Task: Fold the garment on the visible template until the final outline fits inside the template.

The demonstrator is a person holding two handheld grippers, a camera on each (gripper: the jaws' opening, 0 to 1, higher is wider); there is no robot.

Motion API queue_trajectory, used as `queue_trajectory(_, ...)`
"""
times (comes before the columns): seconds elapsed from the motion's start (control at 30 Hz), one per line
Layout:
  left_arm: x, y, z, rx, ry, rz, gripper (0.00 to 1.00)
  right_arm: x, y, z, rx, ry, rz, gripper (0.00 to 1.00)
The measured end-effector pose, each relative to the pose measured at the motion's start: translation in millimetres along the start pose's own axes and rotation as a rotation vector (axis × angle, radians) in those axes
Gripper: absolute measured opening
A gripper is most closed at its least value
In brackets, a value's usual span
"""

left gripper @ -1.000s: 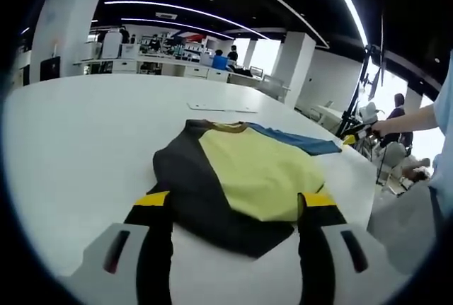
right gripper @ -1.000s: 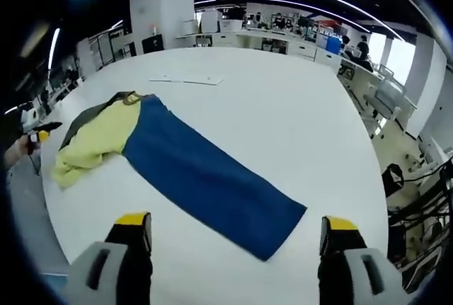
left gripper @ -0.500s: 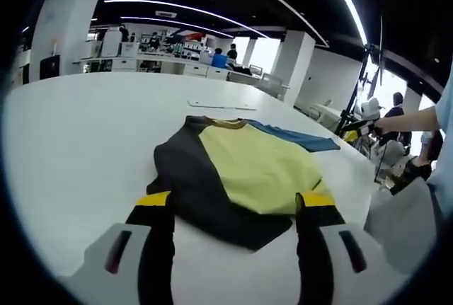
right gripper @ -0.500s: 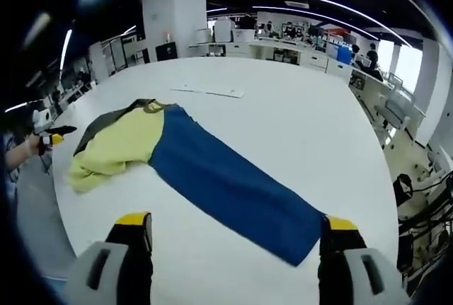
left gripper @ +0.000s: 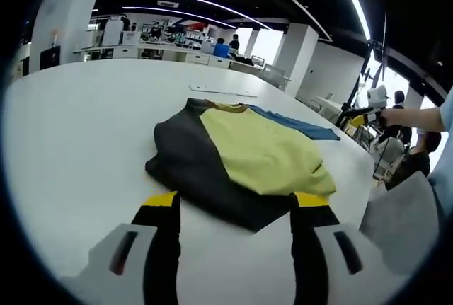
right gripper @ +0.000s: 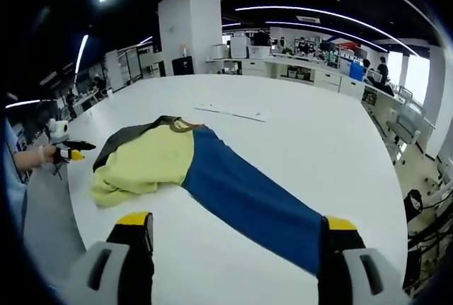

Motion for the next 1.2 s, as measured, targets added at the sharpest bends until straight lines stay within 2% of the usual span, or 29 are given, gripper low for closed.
queue_trajectory(0.17, 3.3, -4.4, 0.5, 0.014, 0.020, 0.030, 0.53, -3.1, 1.7, 20.0, -0.028, 0.016, -0.025, 0.98)
queue_trajectory(0.23, 7.1, -7.2, 2.5, 0.004, 0.004, 0.076, 0.50, -2.8, 1.9, 24.8, -0.032, 0.023, -0.027, 0.98)
queue_trajectory(0.37, 12.4, -10.1, 5.6, -0.010, 0.024, 0.134, 0.47, -1.9, 3.4, 32.7, -0.044, 0.020, -0.039, 0.98)
queue_trajectory(0.47, 12.2, -10.0, 0.3, 0.020, 0.048, 0.125, 0.39, -1.7, 4.5, 35.6, -0.048, 0.011, -0.054, 0.97)
queue_trajectory(0.67, 21.0, -17.2, -5.4, 0.032, 0.082, 0.179, 0.36, 3.8, 5.8, 39.8, -0.053, 0.000, -0.057, 0.96)
queue_trajectory(0.8, 24.2, -23.0, -3.4, 0.049, 0.141, 0.189, 0.28, 7.0, 7.4, 40.3, -0.053, -0.007, -0.059, 0.96)
queue_trajectory(0.87, 25.6, -24.3, -3.9, 0.049, 0.145, 0.198, 0.24, 8.2, 8.8, 39.8, -0.053, -0.011, -0.060, 0.96)
queue_trajectory(0.93, 26.5, -25.1, -2.0, 0.037, 0.142, 0.203, 0.18, 9.0, 9.9, 39.2, -0.052, -0.015, -0.062, 0.96)
queue_trajectory(1.0, 28.2, -25.5, 0.2, 0.033, 0.143, 0.212, 0.02, 9.6, 10.8, 38.8, -0.051, -0.020, -0.064, 0.96)
queue_trajectory(1.03, 29.1, -25.5, 0.0, 0.046, 0.210, 0.213, 0.00, 10.3, 11.0, 39.1, -0.051, -0.020, -0.063, 0.96)
queue_trajectory(1.1, 27.8, -24.6, -1.9, 0.061, 0.266, 0.193, 0.00, 11.0, 11.0, 38.5, -0.050, -0.022, -0.062, 0.95)
queue_trajectory(1.2, 27.5, -21.1, -2.2, 0.066, 0.268, 0.195, 0.00, 11.9, 10.7, 38.7, -0.051, -0.028, -0.062, 0.95)
Point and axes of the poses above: the point that each gripper's makers call its tool centre point, and the gripper's own axes: y roughly backward along the fingers, z roughly to its left, x roughly out of its underside, the point moved 4 cm from there along y, roughly backward along the fingers, and after that the axes turned 15 degrees about z, right-handed, at the moved point
